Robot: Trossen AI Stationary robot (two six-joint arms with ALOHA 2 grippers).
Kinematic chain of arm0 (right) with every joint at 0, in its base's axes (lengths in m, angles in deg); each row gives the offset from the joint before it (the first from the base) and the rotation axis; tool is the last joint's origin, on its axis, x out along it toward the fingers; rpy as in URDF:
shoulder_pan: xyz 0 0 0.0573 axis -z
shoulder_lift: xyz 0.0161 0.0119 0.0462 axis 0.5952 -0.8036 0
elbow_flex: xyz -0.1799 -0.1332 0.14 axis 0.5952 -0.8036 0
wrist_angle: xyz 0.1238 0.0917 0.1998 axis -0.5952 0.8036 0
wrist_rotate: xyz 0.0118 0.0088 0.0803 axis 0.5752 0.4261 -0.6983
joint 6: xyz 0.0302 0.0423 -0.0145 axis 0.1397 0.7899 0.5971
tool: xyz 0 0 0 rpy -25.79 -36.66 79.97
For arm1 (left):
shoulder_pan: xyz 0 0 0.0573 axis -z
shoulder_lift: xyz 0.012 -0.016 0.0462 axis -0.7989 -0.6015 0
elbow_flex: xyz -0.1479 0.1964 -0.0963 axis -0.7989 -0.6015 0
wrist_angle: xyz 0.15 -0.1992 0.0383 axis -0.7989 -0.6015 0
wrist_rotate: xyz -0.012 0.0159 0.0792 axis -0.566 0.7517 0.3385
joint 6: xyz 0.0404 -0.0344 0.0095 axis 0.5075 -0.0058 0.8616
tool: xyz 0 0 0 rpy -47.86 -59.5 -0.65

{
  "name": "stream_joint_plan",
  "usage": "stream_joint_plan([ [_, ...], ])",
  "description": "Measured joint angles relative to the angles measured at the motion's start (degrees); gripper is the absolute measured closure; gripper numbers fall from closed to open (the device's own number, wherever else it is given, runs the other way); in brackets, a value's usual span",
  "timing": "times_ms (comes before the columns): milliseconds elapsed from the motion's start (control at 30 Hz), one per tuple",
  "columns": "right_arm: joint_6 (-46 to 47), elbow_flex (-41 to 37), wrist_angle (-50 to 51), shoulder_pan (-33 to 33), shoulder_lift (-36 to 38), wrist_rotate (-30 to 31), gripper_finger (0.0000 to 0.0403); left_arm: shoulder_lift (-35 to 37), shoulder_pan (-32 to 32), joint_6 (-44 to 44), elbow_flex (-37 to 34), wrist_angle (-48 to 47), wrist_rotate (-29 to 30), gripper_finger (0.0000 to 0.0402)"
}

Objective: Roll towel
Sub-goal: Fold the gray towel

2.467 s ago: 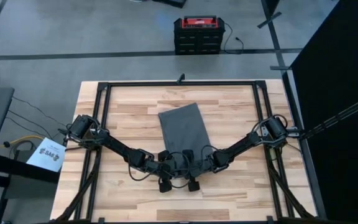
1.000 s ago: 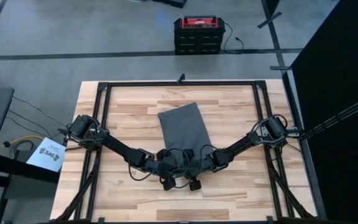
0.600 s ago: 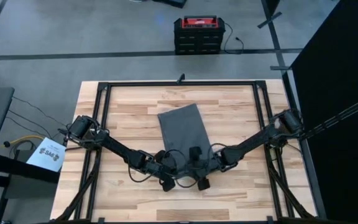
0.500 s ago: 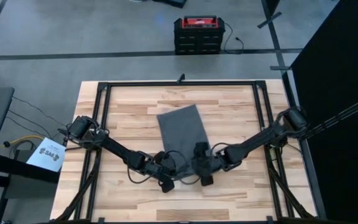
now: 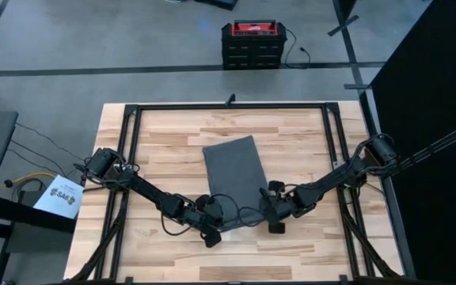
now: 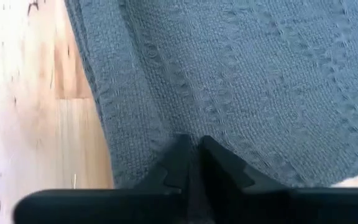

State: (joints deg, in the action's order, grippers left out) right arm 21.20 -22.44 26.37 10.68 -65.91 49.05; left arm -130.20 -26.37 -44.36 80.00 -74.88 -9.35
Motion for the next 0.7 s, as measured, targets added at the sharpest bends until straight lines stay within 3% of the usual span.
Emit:
stream_joint_plan([
  [333,-0.60,-0.25,2.95,-2.00,9.09,-0.34,0.0396,0.00,0.02,-0.90,-0.02,-0.10,-0.30,0.0339],
  [700,3.38,-2.77,2.45,-1.77,2.59,-3.99,0.0403,0.04,0.39,-4.56,-0.07,-0.01,-4.27,0.0339],
])
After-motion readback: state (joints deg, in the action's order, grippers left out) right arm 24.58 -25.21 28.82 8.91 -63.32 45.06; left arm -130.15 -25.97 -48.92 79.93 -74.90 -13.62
